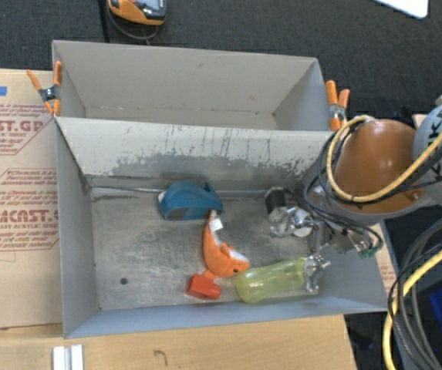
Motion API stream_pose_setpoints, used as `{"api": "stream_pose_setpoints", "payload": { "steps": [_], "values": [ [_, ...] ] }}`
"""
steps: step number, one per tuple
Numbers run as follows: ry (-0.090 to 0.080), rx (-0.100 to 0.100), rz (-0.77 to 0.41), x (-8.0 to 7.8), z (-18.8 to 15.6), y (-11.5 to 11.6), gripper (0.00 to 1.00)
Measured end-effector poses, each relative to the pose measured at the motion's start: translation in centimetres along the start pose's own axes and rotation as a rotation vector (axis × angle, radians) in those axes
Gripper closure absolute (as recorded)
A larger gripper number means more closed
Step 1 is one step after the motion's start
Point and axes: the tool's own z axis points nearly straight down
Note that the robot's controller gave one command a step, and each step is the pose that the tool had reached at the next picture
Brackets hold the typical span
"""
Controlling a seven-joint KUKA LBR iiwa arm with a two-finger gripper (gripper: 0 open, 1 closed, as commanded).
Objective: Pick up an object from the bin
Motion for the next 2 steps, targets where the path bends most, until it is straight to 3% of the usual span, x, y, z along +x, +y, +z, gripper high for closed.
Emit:
{"api": "stream_pose_setpoints", "payload": {
  "steps": [1, 2],
  "values": [
    [-0.011, 0.004, 0.067, -0.1, 4.5, 2.3, 0.0],
    [-0.022, 0.008, -0.127, -0.3, 5.7, 2.9, 1.0]
  ]
}}
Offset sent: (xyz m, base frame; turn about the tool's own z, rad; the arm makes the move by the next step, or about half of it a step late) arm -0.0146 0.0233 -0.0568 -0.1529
